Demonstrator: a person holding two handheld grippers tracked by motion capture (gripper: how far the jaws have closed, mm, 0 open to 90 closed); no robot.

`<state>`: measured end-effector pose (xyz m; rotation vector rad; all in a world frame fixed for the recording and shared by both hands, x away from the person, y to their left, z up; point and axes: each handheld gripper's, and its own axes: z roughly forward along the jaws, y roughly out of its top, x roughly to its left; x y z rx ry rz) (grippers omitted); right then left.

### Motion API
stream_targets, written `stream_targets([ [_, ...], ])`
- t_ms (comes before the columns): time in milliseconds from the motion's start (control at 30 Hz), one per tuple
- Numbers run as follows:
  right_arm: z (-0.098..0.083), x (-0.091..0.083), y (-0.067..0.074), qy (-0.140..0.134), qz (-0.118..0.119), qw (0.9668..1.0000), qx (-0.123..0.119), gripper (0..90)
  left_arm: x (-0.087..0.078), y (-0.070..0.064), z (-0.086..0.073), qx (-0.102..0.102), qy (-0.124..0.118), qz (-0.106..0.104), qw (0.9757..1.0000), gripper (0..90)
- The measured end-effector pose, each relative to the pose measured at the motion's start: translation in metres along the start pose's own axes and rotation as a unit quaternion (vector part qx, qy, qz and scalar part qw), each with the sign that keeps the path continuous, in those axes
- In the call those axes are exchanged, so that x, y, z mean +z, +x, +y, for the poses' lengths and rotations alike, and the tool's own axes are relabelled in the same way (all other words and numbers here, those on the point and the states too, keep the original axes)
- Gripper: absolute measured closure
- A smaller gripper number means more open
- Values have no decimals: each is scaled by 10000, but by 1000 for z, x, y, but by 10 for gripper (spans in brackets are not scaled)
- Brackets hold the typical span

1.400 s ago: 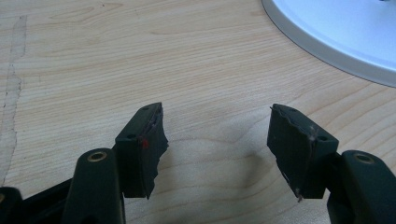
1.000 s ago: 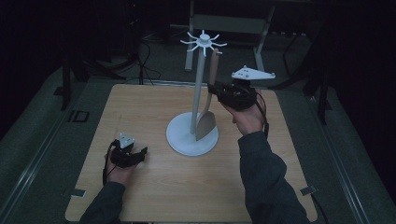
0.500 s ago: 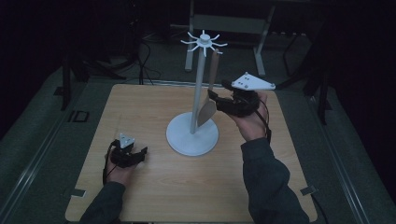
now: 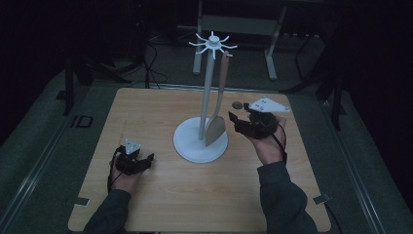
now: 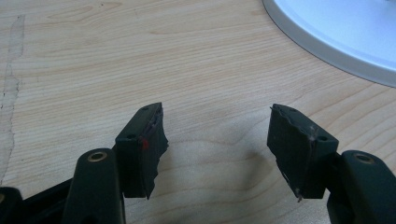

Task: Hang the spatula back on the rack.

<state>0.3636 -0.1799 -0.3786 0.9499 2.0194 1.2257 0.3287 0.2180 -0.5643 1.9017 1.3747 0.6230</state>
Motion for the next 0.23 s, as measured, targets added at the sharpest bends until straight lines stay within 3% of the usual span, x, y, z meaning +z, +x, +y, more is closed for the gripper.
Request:
stream_targets([
  [233,-47,6,-19,503,-272,9980,262,367,0,0,0,-1,-4,-1,10000,370],
])
